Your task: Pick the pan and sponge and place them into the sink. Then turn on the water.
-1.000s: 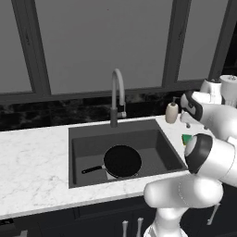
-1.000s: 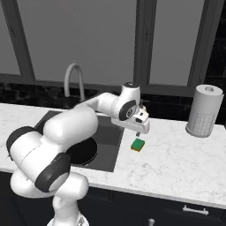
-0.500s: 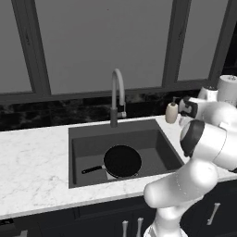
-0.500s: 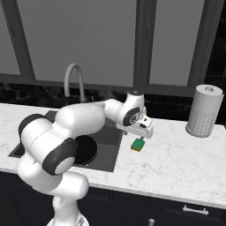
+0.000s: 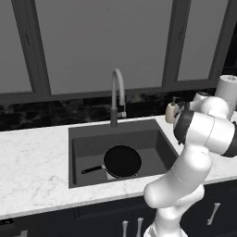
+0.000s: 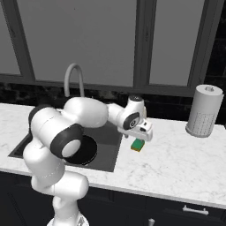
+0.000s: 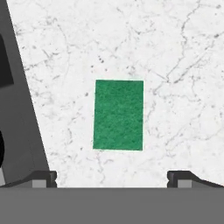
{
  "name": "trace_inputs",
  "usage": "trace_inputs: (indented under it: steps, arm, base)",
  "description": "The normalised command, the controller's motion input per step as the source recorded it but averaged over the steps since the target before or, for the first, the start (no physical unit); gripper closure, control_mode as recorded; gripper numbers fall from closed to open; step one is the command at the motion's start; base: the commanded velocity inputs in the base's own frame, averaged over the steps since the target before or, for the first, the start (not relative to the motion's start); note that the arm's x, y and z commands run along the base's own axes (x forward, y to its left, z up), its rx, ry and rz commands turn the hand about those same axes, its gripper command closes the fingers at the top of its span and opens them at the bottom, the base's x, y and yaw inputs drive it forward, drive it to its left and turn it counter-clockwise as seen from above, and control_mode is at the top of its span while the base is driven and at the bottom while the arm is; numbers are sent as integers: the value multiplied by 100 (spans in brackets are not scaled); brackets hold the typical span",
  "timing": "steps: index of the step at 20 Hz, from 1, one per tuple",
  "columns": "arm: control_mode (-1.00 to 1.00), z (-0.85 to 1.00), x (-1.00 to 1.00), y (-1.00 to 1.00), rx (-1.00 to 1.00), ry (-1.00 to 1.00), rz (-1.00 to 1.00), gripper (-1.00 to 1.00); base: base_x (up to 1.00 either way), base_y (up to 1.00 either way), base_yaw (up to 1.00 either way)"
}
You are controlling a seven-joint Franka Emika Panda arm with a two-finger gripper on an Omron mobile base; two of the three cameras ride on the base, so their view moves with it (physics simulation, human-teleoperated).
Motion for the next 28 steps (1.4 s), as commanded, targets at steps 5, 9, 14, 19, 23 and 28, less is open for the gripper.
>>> trace_inputs:
  steps: [5, 9, 14, 19, 23, 28]
  arm:
    - [-100, -37, 11, -4, 0, 0, 0, -100]
    - [-100, -39, 12, 0, 0, 0, 0, -100]
    - [-100, -29, 13, 0, 0, 0, 0, -100]
    - [-100, -6, 13, 0, 0, 0, 0, -100]
    - [-100, 0, 3, -5, 0, 0, 0, -100]
    - [-100, -2, 0, -5, 0, 0, 0, -100]
  base:
    - [0, 0, 0]
    - [0, 0, 0]
    - [0, 0, 0]
    - [0, 0, 0]
    - [0, 0, 0]
    - [0, 0, 0]
